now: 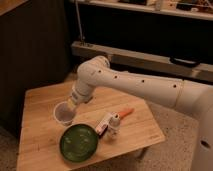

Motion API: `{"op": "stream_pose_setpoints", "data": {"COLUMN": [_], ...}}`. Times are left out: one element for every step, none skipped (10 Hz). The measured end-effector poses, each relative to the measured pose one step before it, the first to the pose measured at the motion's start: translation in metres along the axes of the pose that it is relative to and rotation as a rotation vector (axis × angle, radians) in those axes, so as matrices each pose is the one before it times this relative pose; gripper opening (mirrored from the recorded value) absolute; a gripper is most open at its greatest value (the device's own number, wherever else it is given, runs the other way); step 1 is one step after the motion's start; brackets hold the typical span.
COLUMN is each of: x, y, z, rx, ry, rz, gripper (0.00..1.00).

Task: Place the ceramic cup in the ceramic bowl

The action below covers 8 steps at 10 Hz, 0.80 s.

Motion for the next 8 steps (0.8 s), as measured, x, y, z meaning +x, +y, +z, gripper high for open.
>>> {"op": "stream_pose_setpoints", "data": {"x": [-0.01324,-0.01197,-0.0105,-0.00803,-0.0101,-0.00421,-0.0022,-0.00233], "y": [-0.00201,0.00235,0.00316,0.00251,0.00087,-0.00167,-0.00356,-0.00622], "z": [0.00567,0.00693,0.00806,0.00762,0.00897,0.00235,-0.00026,-0.00148], "rx": [0.00318,0.00785,0.01016,0.01023,0.01791,0.00726,0.00227,-0.00218], "ry": [-0.03203,-0.0338,-0.03117,-0.02421,-0.03148,-0.01305,-0.00918,-0.00862], "rz": [-0.00958,-0.00349,-0.00261,-0.00363,-0.01118,-0.01195,-0.01162,-0.01636], "gripper": [0.06,0.06,0.06,0.08,0.18,0.29,0.37,0.48]}}
